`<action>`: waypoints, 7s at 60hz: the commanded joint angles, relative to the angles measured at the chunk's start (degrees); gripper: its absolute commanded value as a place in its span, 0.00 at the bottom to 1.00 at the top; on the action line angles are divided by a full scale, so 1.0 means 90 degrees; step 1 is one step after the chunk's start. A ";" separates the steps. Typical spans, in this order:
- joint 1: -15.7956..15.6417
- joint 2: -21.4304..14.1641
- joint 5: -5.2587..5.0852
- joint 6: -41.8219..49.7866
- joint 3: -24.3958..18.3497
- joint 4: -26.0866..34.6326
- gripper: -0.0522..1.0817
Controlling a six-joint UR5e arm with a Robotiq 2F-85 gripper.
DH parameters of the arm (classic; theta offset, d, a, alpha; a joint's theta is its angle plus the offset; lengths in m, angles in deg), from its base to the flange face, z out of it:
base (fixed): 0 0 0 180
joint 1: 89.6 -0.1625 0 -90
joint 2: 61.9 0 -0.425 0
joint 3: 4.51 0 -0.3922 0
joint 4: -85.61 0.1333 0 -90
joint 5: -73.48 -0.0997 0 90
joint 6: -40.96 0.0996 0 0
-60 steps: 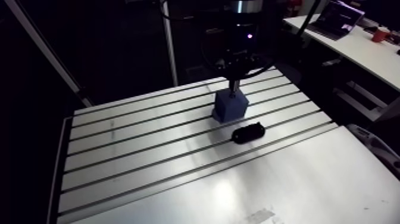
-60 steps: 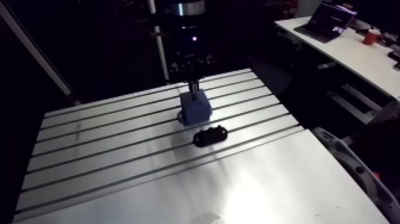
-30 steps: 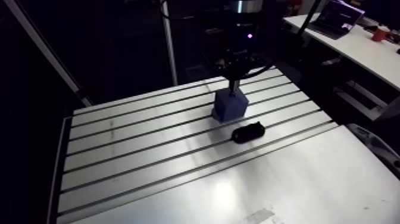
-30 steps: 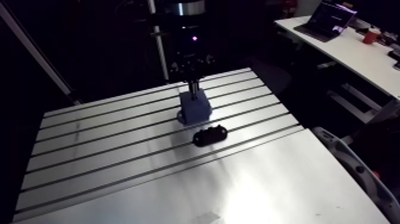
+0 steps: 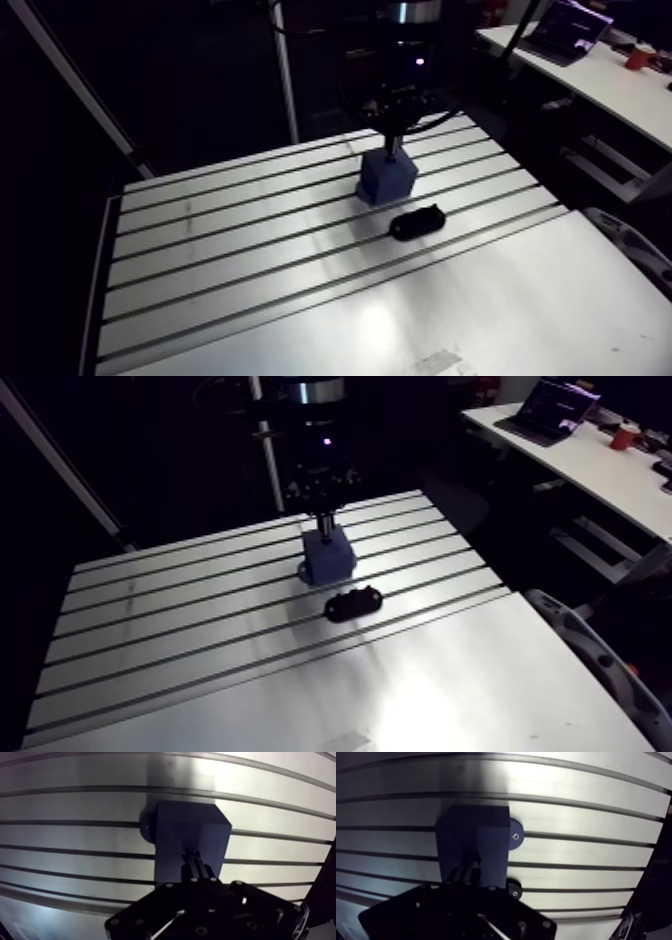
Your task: Pick up the M10 bolt and insert it into the hex recess until seated.
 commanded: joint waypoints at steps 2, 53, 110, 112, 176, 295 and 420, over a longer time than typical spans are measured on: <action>0.0000 0.0002 0.0000 -0.0004 0.0004 0.0000 1.00; 0.0000 0.0004 0.0010 -0.0033 0.0033 0.0000 1.00; -0.0010 0.0062 0.0010 -0.0033 0.0062 -0.0010 1.00; -0.0010 0.0062 0.0010 -0.0033 0.0062 -0.0010 1.00; -0.0008 0.0121 0.0020 -0.0092 0.0072 -0.0137 1.00; 0.0000 0.0121 0.0020 -0.0131 0.0111 -0.0137 1.00; -0.0289 -0.1269 0.0070 0.0685 -0.0442 0.1603 0.05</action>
